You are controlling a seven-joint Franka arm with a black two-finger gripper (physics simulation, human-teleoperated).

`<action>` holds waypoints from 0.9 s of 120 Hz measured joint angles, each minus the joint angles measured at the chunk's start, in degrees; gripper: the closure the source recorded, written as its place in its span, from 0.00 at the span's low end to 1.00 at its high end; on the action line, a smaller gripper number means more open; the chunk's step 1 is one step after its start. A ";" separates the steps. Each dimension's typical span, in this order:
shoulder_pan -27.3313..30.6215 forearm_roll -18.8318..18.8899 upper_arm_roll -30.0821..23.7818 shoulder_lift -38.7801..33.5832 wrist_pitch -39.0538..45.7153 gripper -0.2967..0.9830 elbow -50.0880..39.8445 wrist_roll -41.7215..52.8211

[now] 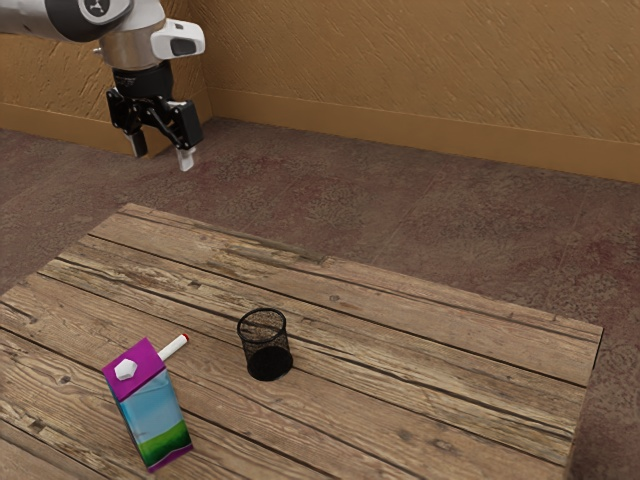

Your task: Put the marker into the pen holder.

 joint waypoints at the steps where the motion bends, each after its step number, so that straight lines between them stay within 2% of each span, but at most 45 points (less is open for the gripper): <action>1: -0.01 0.00 0.00 0.00 0.00 0.23 0.00 0.02; 64: -1.17 -0.10 -0.53 0.21 0.17 0.23 3.03 -0.11; 75: -3.58 -0.43 0.37 2.17 3.45 0.23 -3.77 -0.26; 88: -8.97 -0.47 5.06 6.32 10.87 0.23 -14.61 0.37; 93: -7.34 -0.52 5.94 8.68 13.65 0.23 -15.95 0.80; 108: 4.06 -0.85 6.99 10.61 21.67 0.23 -22.64 2.45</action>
